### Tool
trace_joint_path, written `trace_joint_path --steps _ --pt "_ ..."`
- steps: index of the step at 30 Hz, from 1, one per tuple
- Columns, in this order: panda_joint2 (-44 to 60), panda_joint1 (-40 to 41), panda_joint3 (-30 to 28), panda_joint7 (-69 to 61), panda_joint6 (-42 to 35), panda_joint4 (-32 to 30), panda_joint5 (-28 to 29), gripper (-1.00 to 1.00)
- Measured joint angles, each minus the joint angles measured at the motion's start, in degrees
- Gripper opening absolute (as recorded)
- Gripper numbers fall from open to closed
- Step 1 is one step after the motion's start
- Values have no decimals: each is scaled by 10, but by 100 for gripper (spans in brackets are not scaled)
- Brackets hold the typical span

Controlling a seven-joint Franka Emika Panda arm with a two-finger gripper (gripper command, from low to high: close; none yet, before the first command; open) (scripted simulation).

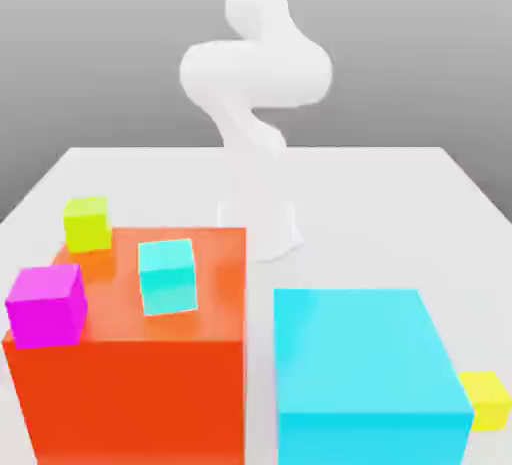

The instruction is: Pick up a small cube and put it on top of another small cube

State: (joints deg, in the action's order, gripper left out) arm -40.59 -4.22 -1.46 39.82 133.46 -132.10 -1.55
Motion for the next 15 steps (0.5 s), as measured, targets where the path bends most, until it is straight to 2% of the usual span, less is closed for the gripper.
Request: trace_joint_path --steps 8,15 --pt "171 -121 -30 -198 54 -10 -55 0" --pt "317 -190 -19 -361 99 -18 -92 0"
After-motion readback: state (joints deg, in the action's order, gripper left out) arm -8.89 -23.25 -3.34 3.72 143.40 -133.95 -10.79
